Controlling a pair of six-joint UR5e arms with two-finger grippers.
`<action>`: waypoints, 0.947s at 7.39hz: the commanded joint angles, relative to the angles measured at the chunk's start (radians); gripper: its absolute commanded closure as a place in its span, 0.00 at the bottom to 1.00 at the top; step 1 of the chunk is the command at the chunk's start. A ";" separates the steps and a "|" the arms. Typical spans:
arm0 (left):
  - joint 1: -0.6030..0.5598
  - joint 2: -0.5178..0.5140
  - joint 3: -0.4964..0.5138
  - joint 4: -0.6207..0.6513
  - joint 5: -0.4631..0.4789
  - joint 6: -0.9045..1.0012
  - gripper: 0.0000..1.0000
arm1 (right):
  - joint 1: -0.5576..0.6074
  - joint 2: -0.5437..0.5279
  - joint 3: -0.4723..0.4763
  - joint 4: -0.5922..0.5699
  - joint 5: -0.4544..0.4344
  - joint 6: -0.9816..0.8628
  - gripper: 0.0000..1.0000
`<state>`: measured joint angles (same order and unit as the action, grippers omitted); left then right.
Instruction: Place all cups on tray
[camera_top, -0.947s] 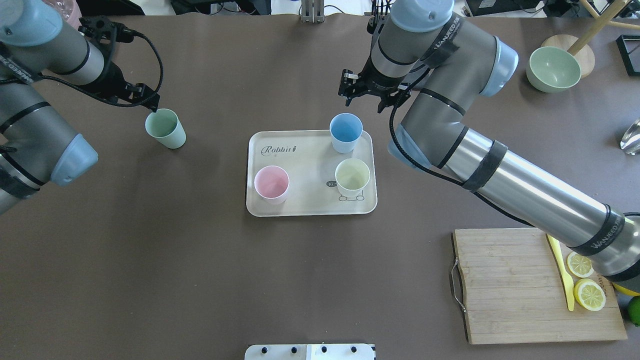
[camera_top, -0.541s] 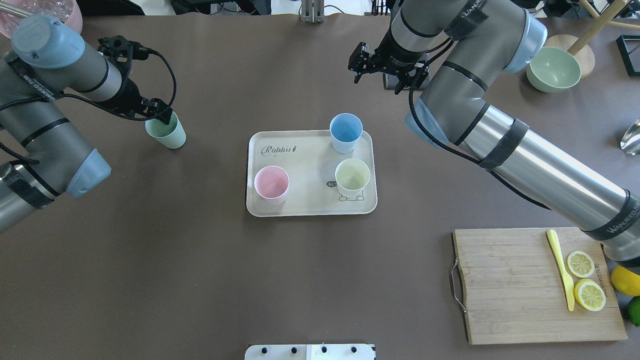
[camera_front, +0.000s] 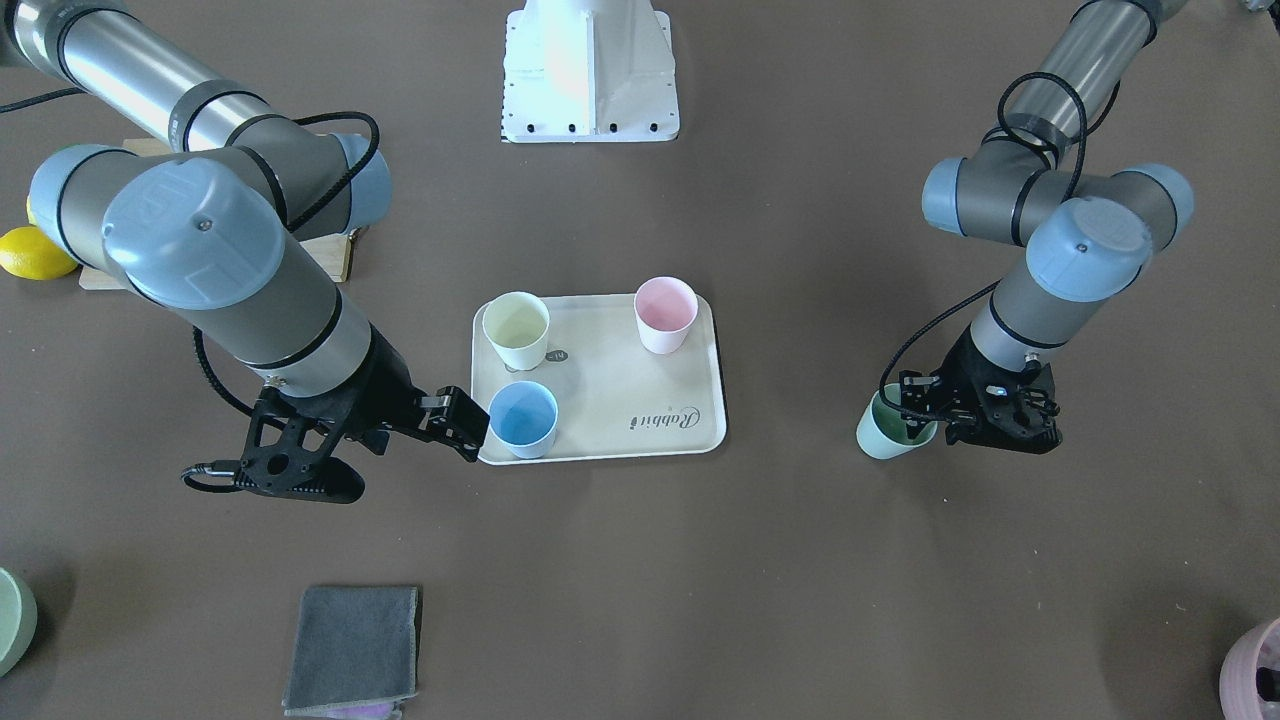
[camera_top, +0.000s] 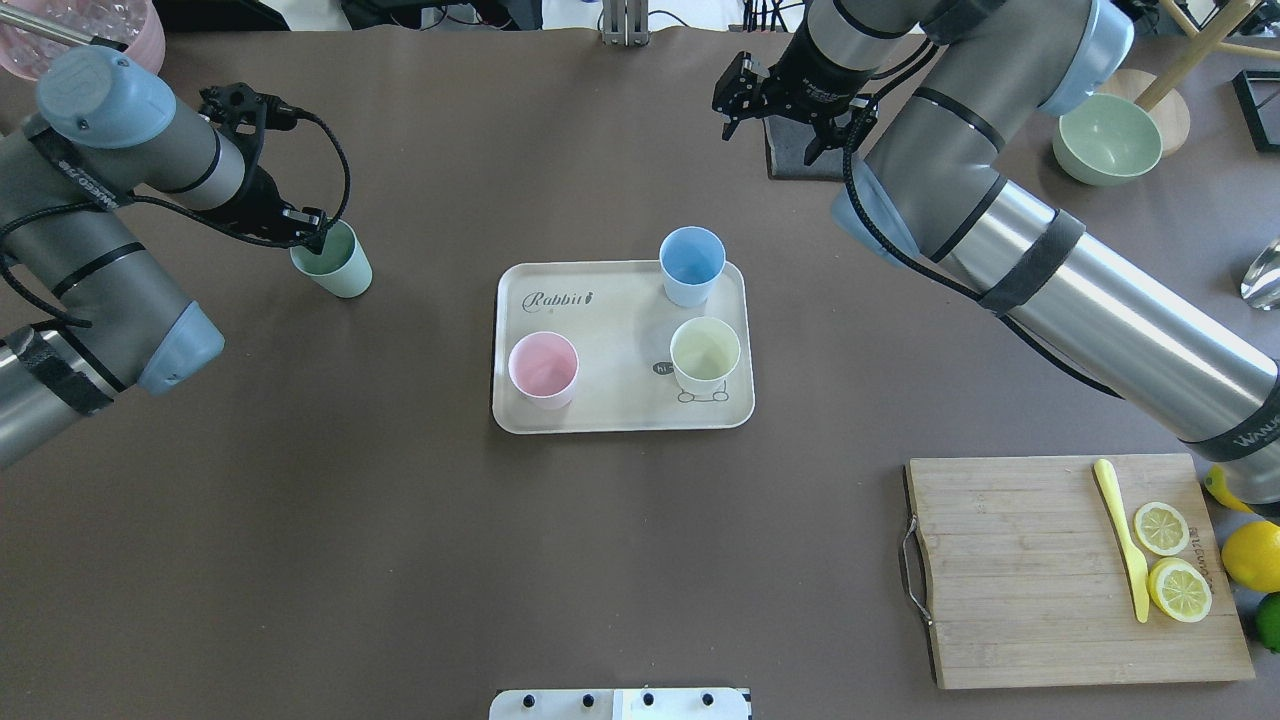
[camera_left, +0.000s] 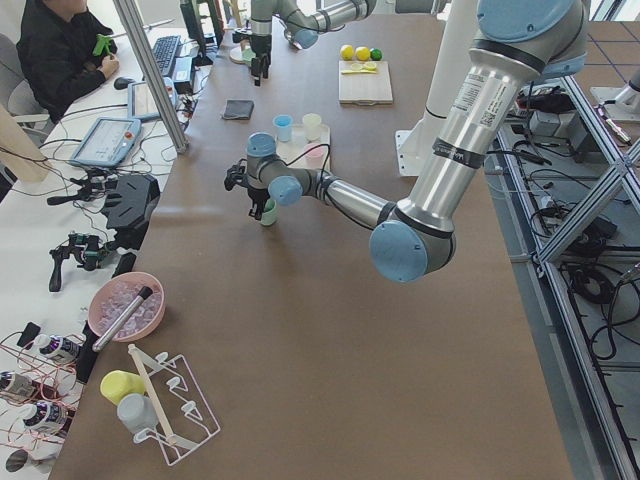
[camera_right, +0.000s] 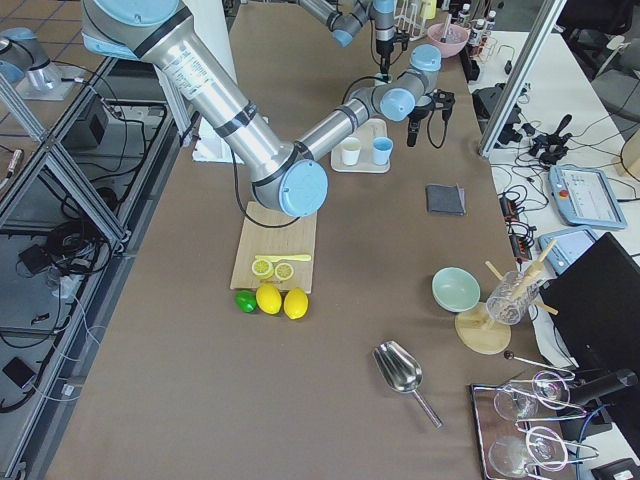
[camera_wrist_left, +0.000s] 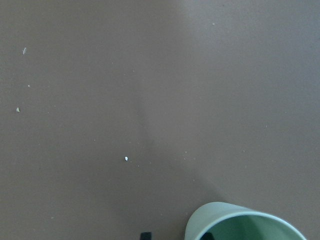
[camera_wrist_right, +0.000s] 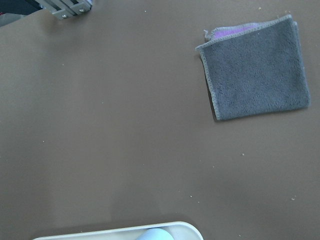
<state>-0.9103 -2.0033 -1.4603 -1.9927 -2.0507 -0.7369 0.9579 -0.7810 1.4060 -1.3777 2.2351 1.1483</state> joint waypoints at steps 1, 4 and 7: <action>-0.019 -0.003 -0.024 0.009 -0.028 -0.004 1.00 | 0.036 0.005 0.030 -0.085 0.020 -0.048 0.00; -0.081 -0.190 -0.064 0.286 -0.125 -0.009 1.00 | 0.096 -0.088 0.160 -0.237 0.026 -0.200 0.00; 0.046 -0.308 -0.040 0.288 -0.053 -0.235 1.00 | 0.183 -0.214 0.177 -0.238 0.037 -0.402 0.00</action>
<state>-0.9248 -2.2601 -1.5113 -1.7099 -2.1532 -0.8867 1.1046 -0.9438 1.5743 -1.6141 2.2696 0.8277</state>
